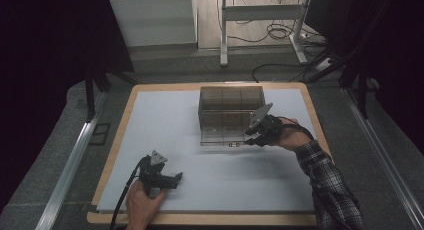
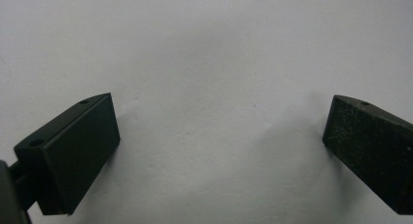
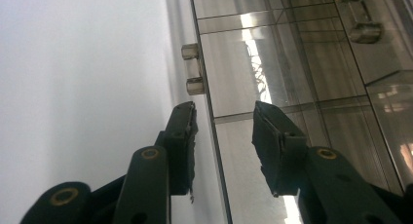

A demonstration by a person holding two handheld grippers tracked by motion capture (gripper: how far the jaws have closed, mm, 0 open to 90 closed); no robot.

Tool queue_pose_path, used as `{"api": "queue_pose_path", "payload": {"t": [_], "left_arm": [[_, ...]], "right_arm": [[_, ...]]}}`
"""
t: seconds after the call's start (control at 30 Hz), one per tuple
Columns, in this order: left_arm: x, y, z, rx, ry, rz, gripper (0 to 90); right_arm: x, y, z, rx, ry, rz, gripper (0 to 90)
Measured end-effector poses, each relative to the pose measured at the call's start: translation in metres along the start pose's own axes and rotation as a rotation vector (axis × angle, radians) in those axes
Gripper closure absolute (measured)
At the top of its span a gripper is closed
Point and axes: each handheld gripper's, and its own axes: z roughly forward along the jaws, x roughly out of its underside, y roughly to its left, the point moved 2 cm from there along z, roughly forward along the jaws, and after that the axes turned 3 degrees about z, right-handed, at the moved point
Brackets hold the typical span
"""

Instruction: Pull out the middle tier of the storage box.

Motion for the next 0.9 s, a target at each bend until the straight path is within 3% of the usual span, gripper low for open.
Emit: {"api": "queue_pose_path", "payload": {"t": [0.17, 0.9], "left_arm": [[0.0, 0.0, 0.0, 0.0, 0.0, -0.001, 0.0], [0.0, 0.0, 0.0, 0.0, 0.0, -0.001, 0.0]], "right_arm": [[0.003, 0.003, -0.001, 0.026, -0.012, 0.02, 56.7], [0.014, 0.012, -0.003, 0.06, -0.027, 0.022, 53.9]]}}
